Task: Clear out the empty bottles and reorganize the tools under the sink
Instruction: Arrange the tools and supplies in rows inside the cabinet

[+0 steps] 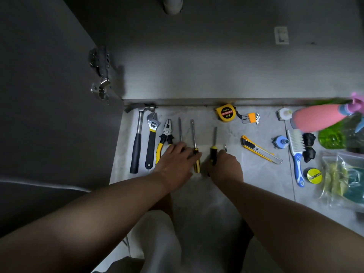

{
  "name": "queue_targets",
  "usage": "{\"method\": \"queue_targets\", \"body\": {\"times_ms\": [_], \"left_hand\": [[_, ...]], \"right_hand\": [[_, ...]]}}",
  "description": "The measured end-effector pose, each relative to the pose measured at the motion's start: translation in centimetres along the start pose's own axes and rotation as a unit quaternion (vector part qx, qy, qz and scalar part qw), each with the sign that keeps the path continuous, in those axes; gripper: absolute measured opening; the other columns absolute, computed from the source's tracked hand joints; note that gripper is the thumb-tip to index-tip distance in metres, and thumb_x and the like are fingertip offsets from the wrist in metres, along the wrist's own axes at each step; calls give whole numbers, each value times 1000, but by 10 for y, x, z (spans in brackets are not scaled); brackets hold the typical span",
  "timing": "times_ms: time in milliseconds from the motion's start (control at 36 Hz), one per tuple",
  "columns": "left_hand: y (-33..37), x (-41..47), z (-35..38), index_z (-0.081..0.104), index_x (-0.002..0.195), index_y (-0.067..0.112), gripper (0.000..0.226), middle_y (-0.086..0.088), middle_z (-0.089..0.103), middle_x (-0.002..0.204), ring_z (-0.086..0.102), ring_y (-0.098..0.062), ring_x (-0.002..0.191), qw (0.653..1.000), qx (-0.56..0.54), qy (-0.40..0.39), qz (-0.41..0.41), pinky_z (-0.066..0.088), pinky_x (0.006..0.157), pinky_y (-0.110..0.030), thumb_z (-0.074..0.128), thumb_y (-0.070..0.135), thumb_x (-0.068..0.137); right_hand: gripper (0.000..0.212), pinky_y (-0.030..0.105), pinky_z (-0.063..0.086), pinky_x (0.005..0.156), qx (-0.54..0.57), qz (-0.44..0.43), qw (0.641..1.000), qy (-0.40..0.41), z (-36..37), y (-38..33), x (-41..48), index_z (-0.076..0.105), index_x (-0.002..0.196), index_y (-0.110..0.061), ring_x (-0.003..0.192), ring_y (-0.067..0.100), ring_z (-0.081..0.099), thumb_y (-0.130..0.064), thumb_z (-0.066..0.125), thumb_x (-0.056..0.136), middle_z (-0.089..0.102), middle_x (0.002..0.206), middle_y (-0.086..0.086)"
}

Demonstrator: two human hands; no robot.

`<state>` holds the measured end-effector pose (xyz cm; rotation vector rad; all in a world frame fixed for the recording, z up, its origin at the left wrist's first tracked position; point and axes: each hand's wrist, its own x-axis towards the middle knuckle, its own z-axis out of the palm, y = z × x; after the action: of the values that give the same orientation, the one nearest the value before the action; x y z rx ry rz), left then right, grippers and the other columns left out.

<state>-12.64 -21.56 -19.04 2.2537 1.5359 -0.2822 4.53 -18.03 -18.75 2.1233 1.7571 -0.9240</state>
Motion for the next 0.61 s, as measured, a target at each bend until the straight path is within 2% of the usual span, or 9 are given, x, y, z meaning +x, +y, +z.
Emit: {"method": "queue_targets", "body": {"times_ms": [139,333,444,500,611], "left_hand": [[0,-1,3,24,159,25,67,3,39,151,28,-27,140,1000,5,5,-3,23,113,-41,48,34,97],[-2,-1,8,28,158,25,68,4,40,152,30,-28,140,1000,4,4,-6,26,113,-42,52,32,94],[-1,0,10,30,157,24,70,2,42,151,31,-29,140,1000,-4,6,-8,26,112,-43,56,29,92],[-1,0,10,31,157,23,71,2,43,150,31,-29,139,1000,-5,8,-8,27,112,-42,57,29,91],[0,0,11,31,157,23,70,4,42,151,31,-27,140,1000,-12,11,-12,26,111,-40,58,29,93]], "right_hand": [[31,35,50,75,-8,-43,999,10,-2,-13,5,60,109,-15,98,32,65,-38,65,89,66,107,9],[29,39,52,77,21,-56,998,7,-5,-14,7,57,109,-13,95,31,62,-39,59,95,60,107,10],[28,40,46,71,52,-12,997,57,-3,1,-3,48,111,-13,95,35,61,-38,48,100,54,112,11],[28,39,41,68,49,26,996,73,0,13,-10,42,107,-16,97,38,61,-40,50,97,49,113,11],[51,37,42,77,48,91,995,-14,6,37,-15,45,122,-16,110,36,60,-48,64,87,52,123,11]]}}
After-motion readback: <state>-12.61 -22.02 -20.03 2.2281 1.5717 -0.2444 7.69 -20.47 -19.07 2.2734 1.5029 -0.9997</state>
